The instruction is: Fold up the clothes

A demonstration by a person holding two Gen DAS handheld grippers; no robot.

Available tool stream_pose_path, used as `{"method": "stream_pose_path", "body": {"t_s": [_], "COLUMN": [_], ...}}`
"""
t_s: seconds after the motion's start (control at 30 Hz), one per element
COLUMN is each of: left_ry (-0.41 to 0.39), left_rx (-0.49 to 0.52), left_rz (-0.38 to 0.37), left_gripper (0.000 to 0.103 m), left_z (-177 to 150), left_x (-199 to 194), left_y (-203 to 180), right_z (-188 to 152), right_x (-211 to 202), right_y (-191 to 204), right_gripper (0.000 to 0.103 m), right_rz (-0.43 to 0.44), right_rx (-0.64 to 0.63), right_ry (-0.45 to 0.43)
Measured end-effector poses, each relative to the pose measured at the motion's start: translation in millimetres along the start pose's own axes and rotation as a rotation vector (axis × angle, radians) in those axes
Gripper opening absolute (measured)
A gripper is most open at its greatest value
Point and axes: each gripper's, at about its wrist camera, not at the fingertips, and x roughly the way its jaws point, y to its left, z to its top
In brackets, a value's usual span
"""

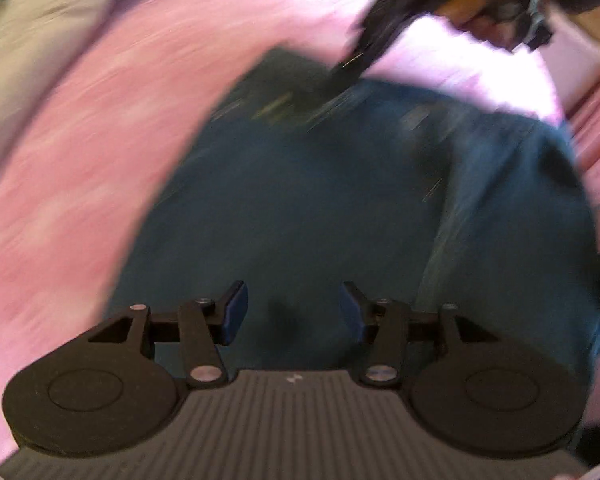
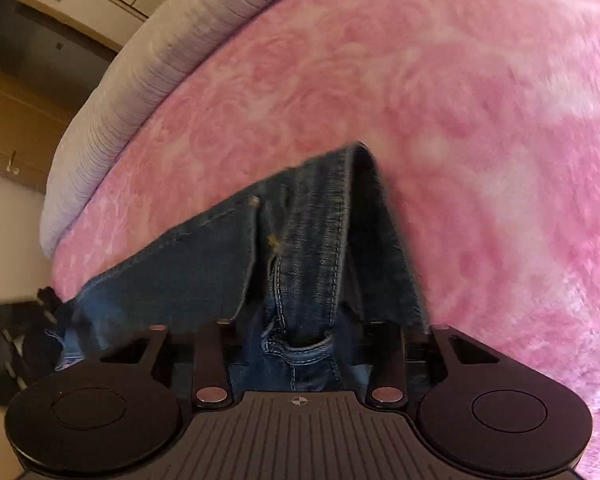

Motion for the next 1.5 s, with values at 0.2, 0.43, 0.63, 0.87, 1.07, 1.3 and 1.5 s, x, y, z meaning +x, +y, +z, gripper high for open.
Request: {"method": "stream_pose_path", "body": {"t_s": [0.2,0.43,0.63,0.87,1.07,1.3,1.5], "left_ry": [0.012,0.034,0.022,-0.039,-0.071,0.044,0.059], "left_rx": [0.0,0.082,0.055,0.016,-0.084,-0.015,0.019], "left_rz": [-0.047,-0.064,-0.073,-0.117,-0.138,-0.094,-0.107], "left_gripper": [0.047,0.047,0.046,0.047,0.054,0.052,0.021], "left_z": [47.7,62.4,72.8,57.0,32.6,35.7,38.8], "left_x": [63.7,64.0,52.9,14.7,-6.7,46.6,50.5], "left_y": [-14.2,-14.4,-4.1,-8.8,-19.5,-61.3,-77.4], "right_z": [2.4,-44.5,-101.7,-125.4,-95.5,-84.1,-80.8], "right_x": [-34.9,-63.6,-67.4,-77.9,-89.1,-26.0,-37.6], "right_y": [-8.2,-22.9,-17.5,7.0,31.9,-2.3,7.9], "right_gripper": [0.009,0.011,0.065,0.011,0.004,0.004,0.058], "right_rz": [-0.008,-0.049,-0.015,-0.03,0.045,-0.02,-0.055], "right_rx": [-0.1,-0.089,-0.134,-0.164,-0.201,-0.278,-0.376], "right_ry": [0.049,0.003,0.112,0.134,0.022,0.156,0.11]}}
